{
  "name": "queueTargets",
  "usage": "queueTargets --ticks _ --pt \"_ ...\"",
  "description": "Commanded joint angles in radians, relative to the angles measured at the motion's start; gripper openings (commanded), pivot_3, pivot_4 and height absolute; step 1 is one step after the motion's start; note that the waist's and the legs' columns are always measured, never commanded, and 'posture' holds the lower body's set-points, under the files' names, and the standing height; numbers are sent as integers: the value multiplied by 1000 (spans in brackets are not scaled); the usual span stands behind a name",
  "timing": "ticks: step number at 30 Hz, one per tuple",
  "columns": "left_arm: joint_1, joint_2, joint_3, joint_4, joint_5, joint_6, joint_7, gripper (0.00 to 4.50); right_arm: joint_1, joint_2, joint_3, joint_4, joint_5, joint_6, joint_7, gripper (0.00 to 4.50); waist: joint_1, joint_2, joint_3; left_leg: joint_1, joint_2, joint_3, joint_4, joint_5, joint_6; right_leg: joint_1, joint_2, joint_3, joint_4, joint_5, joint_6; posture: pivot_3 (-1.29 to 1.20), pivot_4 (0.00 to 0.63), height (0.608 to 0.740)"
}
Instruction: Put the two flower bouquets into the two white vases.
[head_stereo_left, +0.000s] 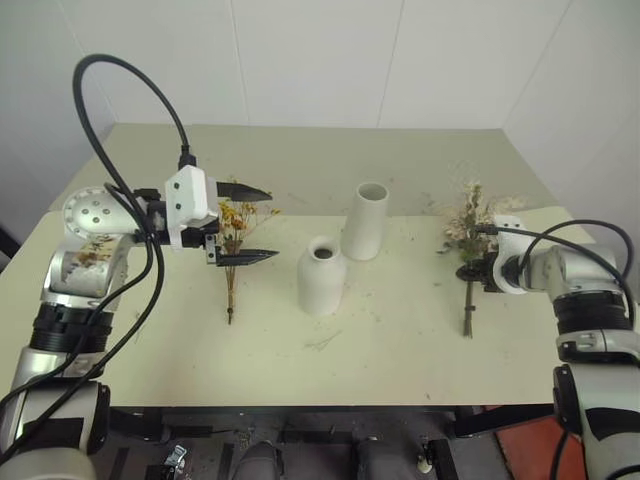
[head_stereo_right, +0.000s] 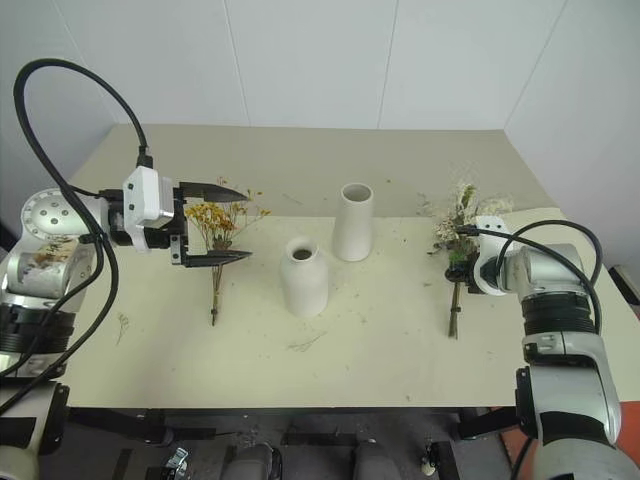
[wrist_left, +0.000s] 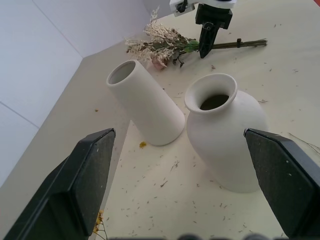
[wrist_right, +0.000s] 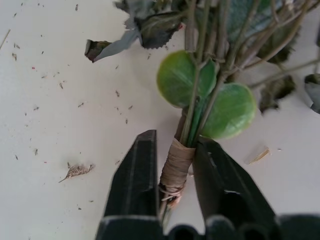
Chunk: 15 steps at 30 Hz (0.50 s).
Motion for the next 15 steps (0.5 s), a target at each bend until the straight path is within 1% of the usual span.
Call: queueTargets --ticks 1,3,6,9,11,12,15 --pt "-6 12 28 -42 -2 2 20 4500 -40 -8 -7 16 -21 -34 1 241 0 0 0 0 0 0 0 0 0 0 0 0 0 0 0 0 150 740" --pt "-5 10 23 -43 2 3 26 4500 -46 -8 -11 22 -27 -34 1 241 0 0 0 0 0 0 0 0 0 0 0 0 0 0 0 0 150 740" --pt "-10 13 18 -36 11 -1 28 4500 -59 9 -64 -18 -33 -88 -68 241 0 0 0 0 0 0 0 0 0 0 0 0 0 0 0 0 150 740" --pt "-16 14 25 -30 8 4 26 4500 -63 62 -149 -131 -23 -265 -168 241 -5 1 0 0 0 0 0 0 0 0 0 0 0 0 0 0 150 740" --pt "-14 14 31 -33 3 13 31 4500 -56 118 -171 -220 -39 -439 -232 241 -13 1 1 0 0 0 -1 0 0 -1 0 1 1 0 0 0 150 740" --pt "-9 15 35 -39 -2 25 37 4500 -57 144 -173 -249 -40 -536 -231 241 -18 2 1 0 0 0 -1 0 0 -2 0 1 1 0 0 0 150 740" --pt "15 36 65 -60 -16 74 58 4500 -117 224 -206 -265 10 -665 -233 241 -31 2 1 -1 0 0 -2 0 0 -2 0 0 1 0 0 0 150 740"
